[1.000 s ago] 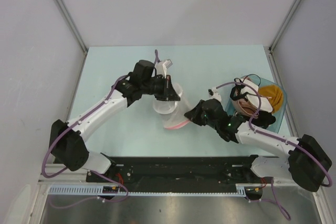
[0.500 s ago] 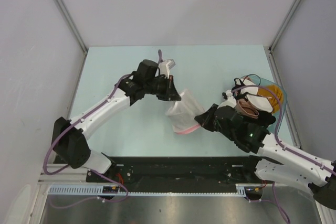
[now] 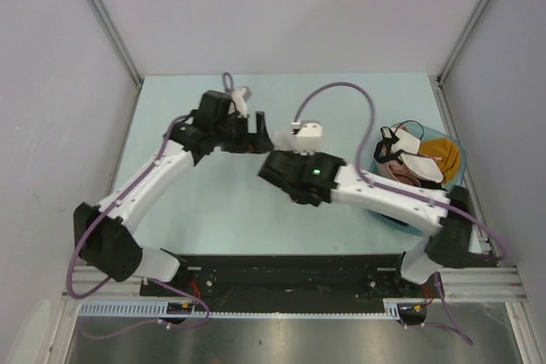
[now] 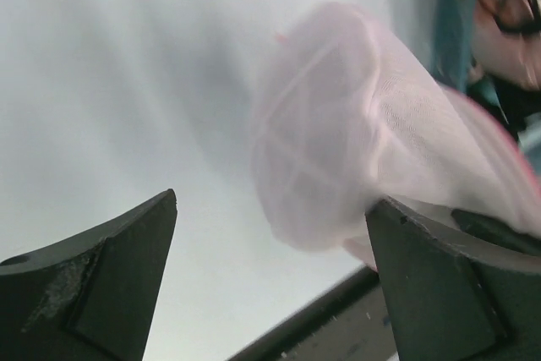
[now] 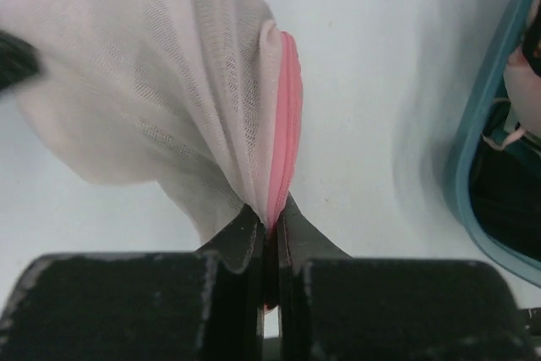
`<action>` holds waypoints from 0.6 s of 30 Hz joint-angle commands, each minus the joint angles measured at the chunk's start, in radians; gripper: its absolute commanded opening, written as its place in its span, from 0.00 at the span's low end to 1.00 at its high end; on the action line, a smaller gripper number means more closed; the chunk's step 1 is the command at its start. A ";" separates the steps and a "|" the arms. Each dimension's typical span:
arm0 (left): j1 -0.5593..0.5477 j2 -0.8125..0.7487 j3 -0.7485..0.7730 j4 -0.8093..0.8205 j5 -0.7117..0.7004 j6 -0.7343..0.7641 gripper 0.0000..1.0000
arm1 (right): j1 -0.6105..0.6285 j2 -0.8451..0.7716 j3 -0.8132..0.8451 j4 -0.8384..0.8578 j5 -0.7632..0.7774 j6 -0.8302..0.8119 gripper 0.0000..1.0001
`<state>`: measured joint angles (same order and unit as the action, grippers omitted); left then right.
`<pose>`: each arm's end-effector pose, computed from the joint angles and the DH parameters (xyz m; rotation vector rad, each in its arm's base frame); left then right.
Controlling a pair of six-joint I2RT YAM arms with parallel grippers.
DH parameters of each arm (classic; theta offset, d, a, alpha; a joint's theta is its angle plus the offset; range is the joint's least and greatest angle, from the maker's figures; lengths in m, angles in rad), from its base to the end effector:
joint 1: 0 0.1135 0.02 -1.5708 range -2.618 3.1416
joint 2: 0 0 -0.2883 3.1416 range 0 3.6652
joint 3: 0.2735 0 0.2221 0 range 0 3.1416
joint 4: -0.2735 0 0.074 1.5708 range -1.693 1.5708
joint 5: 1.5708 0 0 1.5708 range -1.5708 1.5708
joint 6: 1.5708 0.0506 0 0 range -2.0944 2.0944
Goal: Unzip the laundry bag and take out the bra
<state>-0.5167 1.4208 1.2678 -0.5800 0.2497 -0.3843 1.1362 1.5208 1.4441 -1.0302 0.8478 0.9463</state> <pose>0.2450 -0.1536 0.3429 0.2913 2.3756 -0.7333 0.1487 0.2303 0.3487 0.0248 2.2043 -0.0528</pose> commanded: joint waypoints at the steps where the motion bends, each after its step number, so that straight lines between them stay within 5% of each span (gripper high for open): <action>1: 0.119 -0.154 -0.033 -0.044 -0.159 -0.013 0.97 | 0.033 0.232 0.212 -0.265 0.149 0.019 0.00; 5: 0.174 -0.226 -0.071 -0.050 -0.248 -0.027 0.99 | 0.059 0.387 0.377 -0.335 0.131 0.028 0.01; 6: 0.182 -0.235 -0.079 -0.049 -0.248 -0.030 0.99 | 0.068 0.383 0.387 -0.258 0.104 -0.019 0.41; 9: 0.202 -0.232 -0.087 -0.058 -0.248 -0.028 0.99 | 0.074 0.300 0.281 0.025 -0.058 -0.188 0.87; 12: 0.205 -0.217 -0.081 -0.072 -0.245 -0.036 0.99 | 0.022 0.121 0.127 0.299 -0.253 -0.237 0.99; 18: 0.166 -0.243 -0.071 -0.084 -0.304 -0.024 0.95 | -0.091 -0.193 -0.149 0.464 -0.391 -0.205 0.99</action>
<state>-0.3199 1.2083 1.1873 -0.6460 0.0242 -0.4103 1.1088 1.5055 1.4006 -0.7635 0.5648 0.7536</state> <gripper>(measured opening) 0.974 0.985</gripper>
